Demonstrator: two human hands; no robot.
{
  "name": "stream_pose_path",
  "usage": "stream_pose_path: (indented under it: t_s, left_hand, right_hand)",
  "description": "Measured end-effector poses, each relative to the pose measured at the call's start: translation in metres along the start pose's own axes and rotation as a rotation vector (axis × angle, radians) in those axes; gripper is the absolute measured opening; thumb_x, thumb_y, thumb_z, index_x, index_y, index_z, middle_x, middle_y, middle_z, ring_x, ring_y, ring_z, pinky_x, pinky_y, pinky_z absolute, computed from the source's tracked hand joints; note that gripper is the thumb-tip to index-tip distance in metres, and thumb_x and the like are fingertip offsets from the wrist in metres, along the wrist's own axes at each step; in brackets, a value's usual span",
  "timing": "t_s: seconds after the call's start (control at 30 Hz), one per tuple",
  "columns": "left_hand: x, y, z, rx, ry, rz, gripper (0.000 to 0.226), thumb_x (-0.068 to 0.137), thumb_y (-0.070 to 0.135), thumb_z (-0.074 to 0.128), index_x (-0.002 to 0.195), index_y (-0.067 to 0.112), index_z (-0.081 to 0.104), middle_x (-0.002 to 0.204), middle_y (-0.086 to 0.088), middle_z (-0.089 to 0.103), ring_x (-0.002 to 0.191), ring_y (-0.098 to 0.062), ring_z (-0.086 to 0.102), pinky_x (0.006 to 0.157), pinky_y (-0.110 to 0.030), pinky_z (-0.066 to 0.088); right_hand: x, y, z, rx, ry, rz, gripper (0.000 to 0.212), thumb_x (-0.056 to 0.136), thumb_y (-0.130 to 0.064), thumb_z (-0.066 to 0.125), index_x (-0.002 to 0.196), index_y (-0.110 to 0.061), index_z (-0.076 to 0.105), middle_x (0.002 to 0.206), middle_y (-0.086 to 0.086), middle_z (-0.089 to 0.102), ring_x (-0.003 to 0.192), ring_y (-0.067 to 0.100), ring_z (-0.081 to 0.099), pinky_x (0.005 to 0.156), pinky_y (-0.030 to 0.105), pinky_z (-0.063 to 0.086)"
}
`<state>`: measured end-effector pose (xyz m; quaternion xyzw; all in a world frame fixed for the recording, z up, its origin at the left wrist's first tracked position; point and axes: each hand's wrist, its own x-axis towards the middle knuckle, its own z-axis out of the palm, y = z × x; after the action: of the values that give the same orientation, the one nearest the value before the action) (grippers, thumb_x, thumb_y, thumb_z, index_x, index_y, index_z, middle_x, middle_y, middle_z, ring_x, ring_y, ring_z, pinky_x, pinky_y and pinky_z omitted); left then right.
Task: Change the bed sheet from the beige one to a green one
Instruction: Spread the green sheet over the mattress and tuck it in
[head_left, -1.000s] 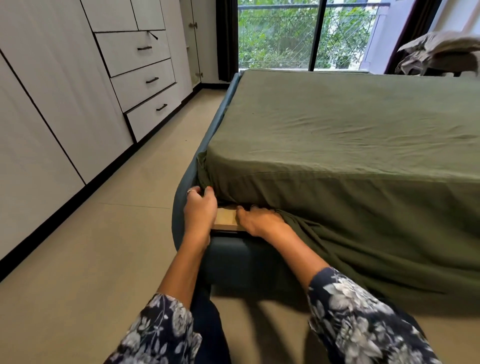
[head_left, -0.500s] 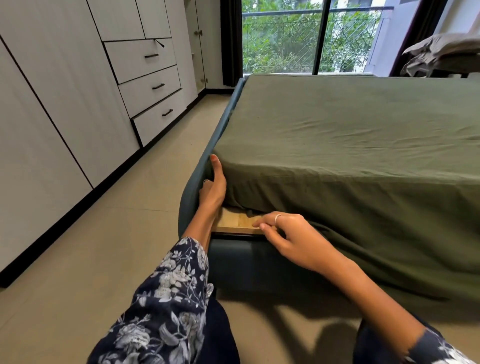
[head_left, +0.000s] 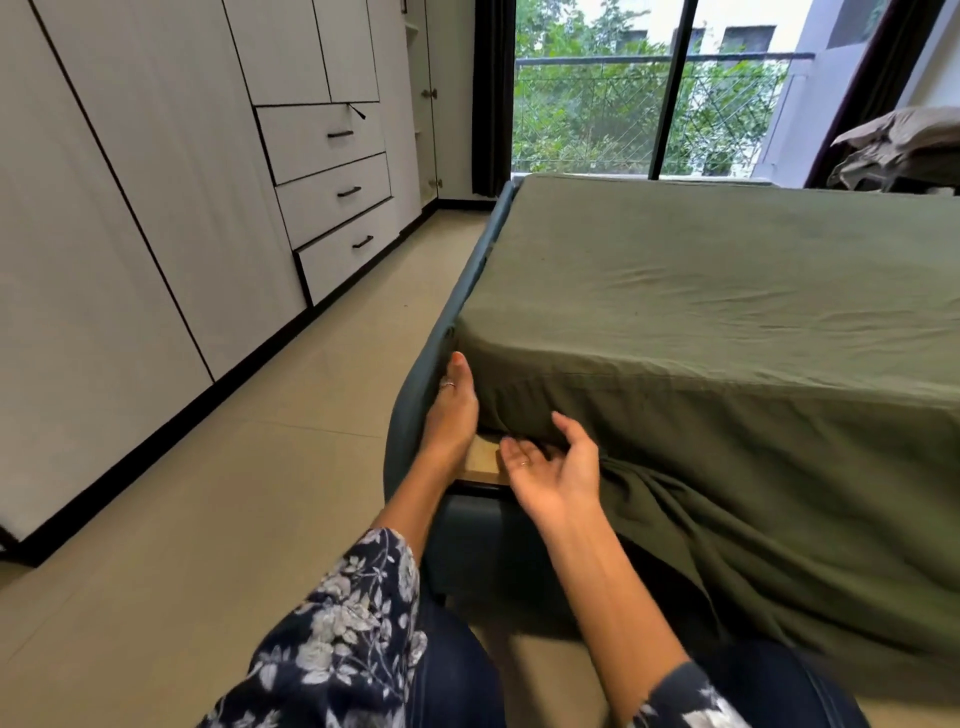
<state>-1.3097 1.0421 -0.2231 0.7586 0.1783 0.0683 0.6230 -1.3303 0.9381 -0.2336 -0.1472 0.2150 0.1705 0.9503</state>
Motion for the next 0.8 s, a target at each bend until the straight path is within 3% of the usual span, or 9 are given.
stream_pose_path:
  t_s: [0.1,0.2,0.3,0.33,0.4,0.53,0.63,0.7,0.8]
  left_hand:
    - [0.015,0.001,0.002,0.01,-0.004,0.021,0.08,0.09,0.07,0.008,0.153,0.021,0.017,0.157,-0.005,0.023,0.143,-0.024,0.025,0.115,-0.039,0.018]
    - [0.03,0.007,0.013,-0.309,-0.124,-0.116,0.101,0.073,0.089,0.015,0.146,0.021,0.036,0.147,-0.007,0.043,0.132,-0.025,0.043,0.112,-0.039,0.032]
    - [0.024,0.004,0.036,-0.802,-0.149,-0.23,0.078,0.079,0.083,0.027,0.118,0.023,0.06,0.111,-0.004,0.066,0.103,-0.022,0.061,0.092,-0.035,0.049]
    - [0.026,0.001,0.041,-0.859,-0.148,-0.276,0.076,0.08,0.081,0.03,0.118,0.023,0.06,0.113,-0.006,0.066,0.104,-0.024,0.06,0.093,-0.036,0.049]
    - [0.027,-0.01,0.041,-0.952,-0.169,-0.358,0.085,0.08,0.08,0.032,0.135,0.018,0.05,0.133,-0.015,0.055,0.12,-0.029,0.053,0.104,-0.04,0.042]
    - [0.005,-0.017,0.032,-0.813,-0.169,-0.309,0.06,0.099,0.055,0.03,0.143,0.015,0.041,0.14,-0.012,0.049,0.127,-0.025,0.049,0.107,-0.035,0.039]
    - [-0.024,-0.021,0.023,-0.522,-0.026,-0.183,0.031,0.103,0.026,0.038,0.125,0.01,0.054,0.115,-0.012,0.063,0.099,-0.019,0.063,0.085,-0.028,0.051]
    - [-0.034,-0.022,0.015,-0.361,0.036,-0.118,0.026,0.101,0.022,0.043,0.114,0.007,0.059,0.098,-0.008,0.066,0.084,-0.014,0.063,0.075,-0.025,0.051]
    - [-0.042,-0.017,0.009,-0.233,0.064,-0.038,0.02,0.099,0.025,0.047,0.102,0.012,0.062,0.092,-0.004,0.066,0.083,-0.014,0.062,0.073,-0.025,0.051]
  right_hand:
    - [0.005,-0.001,0.0,0.068,-0.033,-0.043,0.046,0.088,-0.013,0.056,0.13,0.001,0.044,0.127,0.024,0.048,0.131,0.034,0.043,0.112,0.039,0.034]
    - [0.01,-0.011,0.007,0.136,-0.084,-0.076,0.048,0.072,-0.01,0.069,0.114,0.005,0.051,0.121,0.026,0.054,0.124,0.035,0.05,0.097,0.039,0.048]
    - [0.017,-0.024,0.002,0.076,-0.168,-0.057,0.106,0.019,-0.006,0.091,0.117,0.007,0.052,0.121,0.03,0.057,0.115,0.039,0.056,0.083,0.046,0.056]
    - [0.019,-0.026,0.0,0.052,-0.188,-0.047,0.115,0.011,-0.006,0.091,0.118,0.005,0.05,0.121,0.031,0.057,0.115,0.04,0.056,0.083,0.048,0.055]
    - [0.024,-0.028,-0.006,0.046,-0.177,-0.037,0.111,0.02,-0.008,0.092,0.121,0.0,0.045,0.124,0.031,0.054,0.117,0.039,0.054,0.088,0.048,0.049]
    - [0.019,-0.02,-0.009,0.061,-0.123,-0.003,0.035,0.086,-0.025,0.057,0.111,-0.003,0.044,0.128,0.027,0.052,0.123,0.035,0.05,0.111,0.045,0.033]
    - [0.02,-0.013,-0.016,-0.07,-0.139,-0.03,0.035,0.092,-0.034,0.05,0.115,-0.007,0.05,0.126,0.021,0.055,0.12,0.029,0.051,0.113,0.038,0.031]
    - [0.018,-0.008,-0.017,-0.138,-0.143,-0.064,0.034,0.093,-0.038,0.049,0.113,-0.011,0.053,0.121,0.017,0.058,0.111,0.023,0.055,0.111,0.034,0.032]
    - [0.01,-0.008,-0.012,-0.202,-0.126,-0.063,0.031,0.094,-0.04,0.047,0.105,-0.011,0.055,0.113,0.011,0.058,0.107,0.019,0.055,0.111,0.032,0.032]
